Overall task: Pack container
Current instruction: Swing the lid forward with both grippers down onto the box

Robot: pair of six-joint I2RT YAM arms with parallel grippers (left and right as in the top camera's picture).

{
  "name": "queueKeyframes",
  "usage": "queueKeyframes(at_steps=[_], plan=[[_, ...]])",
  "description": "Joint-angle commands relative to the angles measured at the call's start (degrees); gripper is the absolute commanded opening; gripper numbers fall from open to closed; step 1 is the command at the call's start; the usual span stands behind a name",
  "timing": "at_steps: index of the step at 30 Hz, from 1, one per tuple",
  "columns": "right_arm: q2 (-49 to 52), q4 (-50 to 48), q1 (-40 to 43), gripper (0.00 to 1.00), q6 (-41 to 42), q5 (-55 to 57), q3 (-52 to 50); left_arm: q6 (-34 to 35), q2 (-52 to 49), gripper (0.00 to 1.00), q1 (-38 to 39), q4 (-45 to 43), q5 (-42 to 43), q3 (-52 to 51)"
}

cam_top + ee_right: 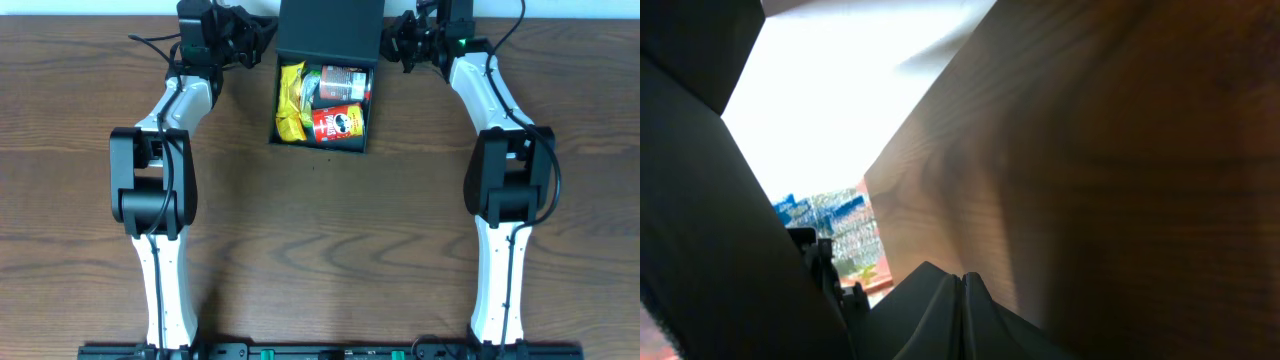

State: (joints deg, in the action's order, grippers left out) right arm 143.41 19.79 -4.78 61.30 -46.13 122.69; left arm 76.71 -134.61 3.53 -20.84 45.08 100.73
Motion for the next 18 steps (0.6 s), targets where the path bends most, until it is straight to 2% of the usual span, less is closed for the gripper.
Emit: queueKeyframes(at_steps=[1,9,18], plan=[[0.2,-1.0,-0.5,0.01,0.8,-1.9,0.1,0.6,-0.1,0.06,0.9,-0.7,3.2,0.6],[0.2,-7.3,0.9,0.02,5.0,0.7,0.1,0.4,-0.1,0.06,0.9,-0.7,5.0,0.6],[0.2,-15.7,0.7,0.02,12.6,-6.6,0.1,-2.8,-0.1,0.06,1.0,1.0,5.4,0.6]])
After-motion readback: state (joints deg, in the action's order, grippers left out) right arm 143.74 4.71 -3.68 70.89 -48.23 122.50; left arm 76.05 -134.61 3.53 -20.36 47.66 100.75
